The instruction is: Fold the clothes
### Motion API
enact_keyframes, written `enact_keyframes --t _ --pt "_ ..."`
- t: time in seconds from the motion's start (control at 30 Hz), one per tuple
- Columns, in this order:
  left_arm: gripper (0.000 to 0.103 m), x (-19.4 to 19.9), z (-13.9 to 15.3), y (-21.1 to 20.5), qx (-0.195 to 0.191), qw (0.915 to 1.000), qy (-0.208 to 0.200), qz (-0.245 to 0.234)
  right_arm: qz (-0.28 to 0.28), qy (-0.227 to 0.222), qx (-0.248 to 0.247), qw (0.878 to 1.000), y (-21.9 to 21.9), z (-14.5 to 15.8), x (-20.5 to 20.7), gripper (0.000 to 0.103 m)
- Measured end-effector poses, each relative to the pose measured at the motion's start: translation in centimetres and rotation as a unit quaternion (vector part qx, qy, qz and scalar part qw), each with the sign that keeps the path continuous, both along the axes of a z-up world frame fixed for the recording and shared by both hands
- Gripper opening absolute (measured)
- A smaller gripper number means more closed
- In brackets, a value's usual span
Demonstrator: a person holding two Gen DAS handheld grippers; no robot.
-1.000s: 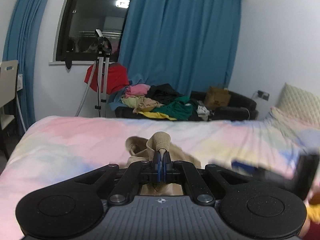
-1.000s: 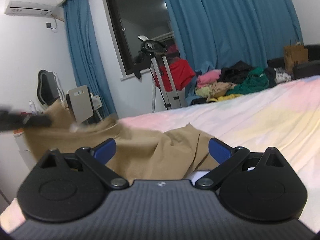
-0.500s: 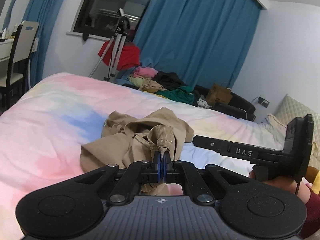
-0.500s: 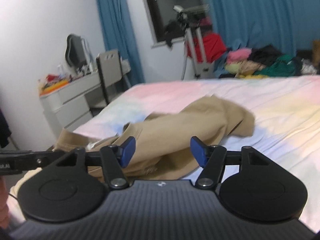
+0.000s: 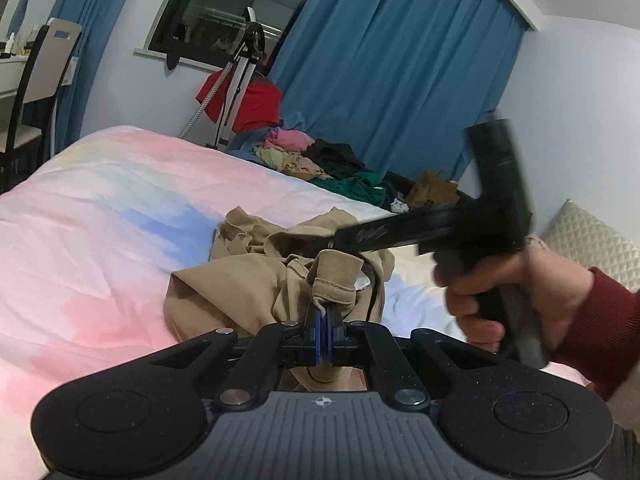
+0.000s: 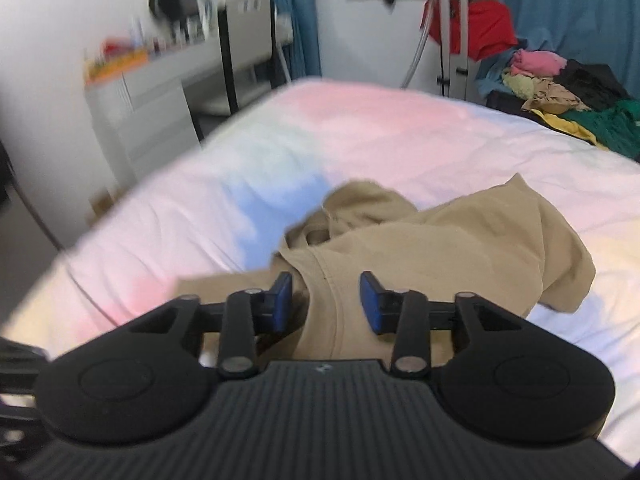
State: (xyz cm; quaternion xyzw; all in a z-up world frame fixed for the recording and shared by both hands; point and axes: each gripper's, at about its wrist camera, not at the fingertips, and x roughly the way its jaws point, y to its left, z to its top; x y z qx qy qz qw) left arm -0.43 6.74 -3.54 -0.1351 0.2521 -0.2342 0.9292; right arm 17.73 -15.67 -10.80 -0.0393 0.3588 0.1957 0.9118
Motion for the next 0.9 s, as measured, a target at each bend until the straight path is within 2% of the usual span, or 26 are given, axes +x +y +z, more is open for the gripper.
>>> enact_keyframes --t 0.03,0.1,0.2,0.3,0.4,0.53,0.63,0.77,0.9 --pt "0.003 0.0 0.0 0.1 -0.003 1.0 -0.002 -0.004 -0.002 -0.001 -0.023 1.0 0.5 -0.4 0.2 0.009" --pt "0.003 0.0 0.0 0.1 -0.008 0.9999 -0.009 -0.012 -0.012 -0.017 -0.039 0.999 0.3 -0.4 -0.3 0.006" --pt "0.003 -0.2 0.2 -0.1 -0.015 0.9993 -0.02 -0.028 -0.048 -0.07 -0.039 0.996 -1.5 0.8 -2.9 0.005" --pt "0.004 -1.1 0.7 -0.5 -0.022 0.9978 -0.035 -0.051 -0.08 -0.127 -0.039 0.988 -3.3 2.3 -6.1 0.005" --pt "0.004 -1.9 1.1 -1.6 -0.01 0.9957 -0.051 -0.076 -0.111 -0.169 -0.04 0.979 -5.3 3.5 -9.4 0.005" --pt "0.004 -2.3 0.8 -3.4 0.02 0.9927 -0.054 -0.106 -0.161 -0.152 -0.004 0.975 -9.0 3.0 -11.9 0.005" --pt "0.004 -2.6 0.2 -4.8 0.051 0.9902 -0.049 -0.12 -0.184 -0.097 0.018 0.978 -11.0 0.9 -12.4 0.005" --pt "0.004 -2.8 -0.8 -6.5 0.092 0.9867 -0.043 -0.127 -0.18 -0.042 0.02 0.983 -11.8 -1.2 -12.6 0.007" --pt "0.003 -2.5 -1.0 -7.0 0.1 0.9874 -0.046 -0.114 -0.158 -0.043 0.001 0.986 -10.7 -1.6 -12.3 0.008"
